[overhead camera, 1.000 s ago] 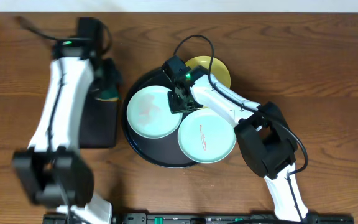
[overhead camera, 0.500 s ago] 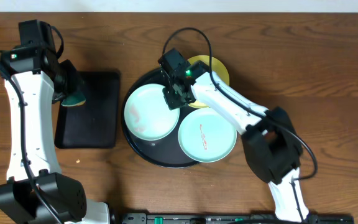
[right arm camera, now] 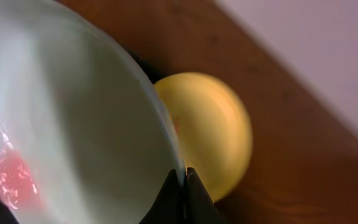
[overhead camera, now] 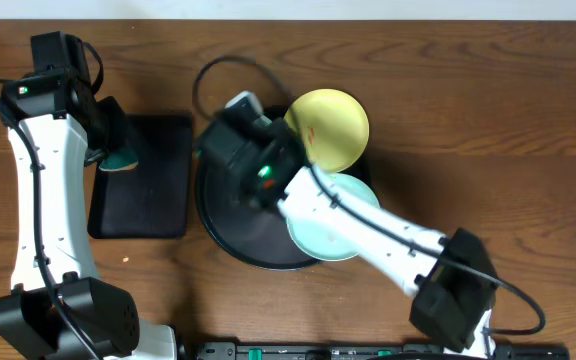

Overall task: Clean dirty plates on tray and stack at the side
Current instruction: 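Lift the pale green plate with the right gripper and place it right of the tray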

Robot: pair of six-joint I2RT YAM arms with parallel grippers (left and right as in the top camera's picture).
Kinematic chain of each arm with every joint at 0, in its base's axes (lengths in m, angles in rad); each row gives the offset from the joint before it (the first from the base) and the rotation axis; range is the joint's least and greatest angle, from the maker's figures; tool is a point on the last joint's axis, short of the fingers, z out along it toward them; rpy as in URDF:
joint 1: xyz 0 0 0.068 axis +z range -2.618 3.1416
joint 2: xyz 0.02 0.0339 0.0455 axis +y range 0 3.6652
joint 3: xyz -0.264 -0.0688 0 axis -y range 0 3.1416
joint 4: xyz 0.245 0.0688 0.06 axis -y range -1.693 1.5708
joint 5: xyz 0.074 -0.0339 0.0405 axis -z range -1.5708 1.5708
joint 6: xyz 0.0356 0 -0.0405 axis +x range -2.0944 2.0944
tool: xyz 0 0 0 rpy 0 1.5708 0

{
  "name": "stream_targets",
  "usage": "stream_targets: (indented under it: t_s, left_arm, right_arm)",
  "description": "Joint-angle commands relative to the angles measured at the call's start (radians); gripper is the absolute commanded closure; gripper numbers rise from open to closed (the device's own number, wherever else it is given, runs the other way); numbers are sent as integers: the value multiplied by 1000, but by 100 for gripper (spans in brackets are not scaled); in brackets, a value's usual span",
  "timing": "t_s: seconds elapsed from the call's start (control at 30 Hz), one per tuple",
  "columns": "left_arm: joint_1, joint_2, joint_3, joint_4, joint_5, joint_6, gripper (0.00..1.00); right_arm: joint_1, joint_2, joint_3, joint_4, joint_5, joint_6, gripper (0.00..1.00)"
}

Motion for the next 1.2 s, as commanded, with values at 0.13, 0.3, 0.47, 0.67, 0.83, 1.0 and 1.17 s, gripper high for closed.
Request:
stream_targets:
  t_s: [0.13, 0.3, 0.47, 0.67, 0.83, 1.0, 1.17]
  left_arm:
    - [2, 1, 6, -4, -2, 9, 93]
    - [2, 1, 6, -4, -2, 9, 93]
    - [2, 1, 6, -4, -2, 9, 93]
    - [2, 1, 6, -5, -2, 9, 93]
    - [2, 1, 6, -5, -2, 9, 92]
    - [2, 1, 6, -6, -2, 10, 93]
    - [2, 1, 6, -8, -2, 10, 93]
  right_arm:
    - [94, -18, 16, 12, 446, -28, 99]
    - [108, -19, 16, 49, 568, -29, 99]
    - [107, -26, 16, 64, 555, -28, 99]
    - [71, -26, 16, -2, 196, -2, 99]
    - [-27, -32, 16, -59, -235, 47, 99]
    - [-185, -116, 16, -61, -570, 54, 99]
    - [-412, -220, 16, -91, -829, 54, 99]
